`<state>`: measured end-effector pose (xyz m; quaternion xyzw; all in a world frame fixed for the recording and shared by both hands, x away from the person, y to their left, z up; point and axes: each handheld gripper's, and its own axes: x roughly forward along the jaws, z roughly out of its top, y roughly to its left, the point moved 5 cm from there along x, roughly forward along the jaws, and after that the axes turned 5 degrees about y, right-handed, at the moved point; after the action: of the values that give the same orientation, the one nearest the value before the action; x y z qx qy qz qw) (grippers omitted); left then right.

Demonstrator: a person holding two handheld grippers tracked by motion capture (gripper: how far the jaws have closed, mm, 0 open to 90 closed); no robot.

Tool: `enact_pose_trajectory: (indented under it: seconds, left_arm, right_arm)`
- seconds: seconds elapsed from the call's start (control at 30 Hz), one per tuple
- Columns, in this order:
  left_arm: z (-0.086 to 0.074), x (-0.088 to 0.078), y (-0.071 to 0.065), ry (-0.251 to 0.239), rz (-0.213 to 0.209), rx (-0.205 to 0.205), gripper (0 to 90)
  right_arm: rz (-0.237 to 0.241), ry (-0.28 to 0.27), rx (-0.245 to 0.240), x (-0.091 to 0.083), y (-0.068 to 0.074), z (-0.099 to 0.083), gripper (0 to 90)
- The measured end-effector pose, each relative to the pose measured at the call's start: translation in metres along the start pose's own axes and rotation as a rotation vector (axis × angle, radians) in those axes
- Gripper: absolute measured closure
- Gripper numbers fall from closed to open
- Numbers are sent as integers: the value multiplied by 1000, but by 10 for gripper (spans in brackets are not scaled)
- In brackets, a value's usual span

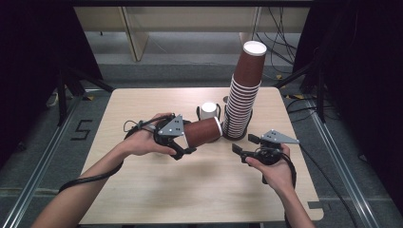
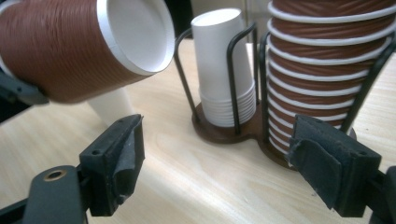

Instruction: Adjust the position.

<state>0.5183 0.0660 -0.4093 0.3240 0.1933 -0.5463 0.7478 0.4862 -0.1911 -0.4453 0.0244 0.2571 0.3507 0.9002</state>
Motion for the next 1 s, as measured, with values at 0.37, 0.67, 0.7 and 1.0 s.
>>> enact_pose_trajectory:
  seconds: [0.37,0.67,0.7,1.0]
  left_arm:
    - [0,0,-1,115,-106,50,105]
    - [0,0,-1,203,-175,76,105]
    - [0,1,-1,202,-180,77,105]
    - [-2,0,-3,330,-235,150,105]
  right_arm:
    - [46,92,-216,11,3,-2,210]
    - [103,175,-293,17,8,-1,206]
    - [102,174,-299,18,8,-1,205]
    - [148,221,-351,18,16,-1,203]
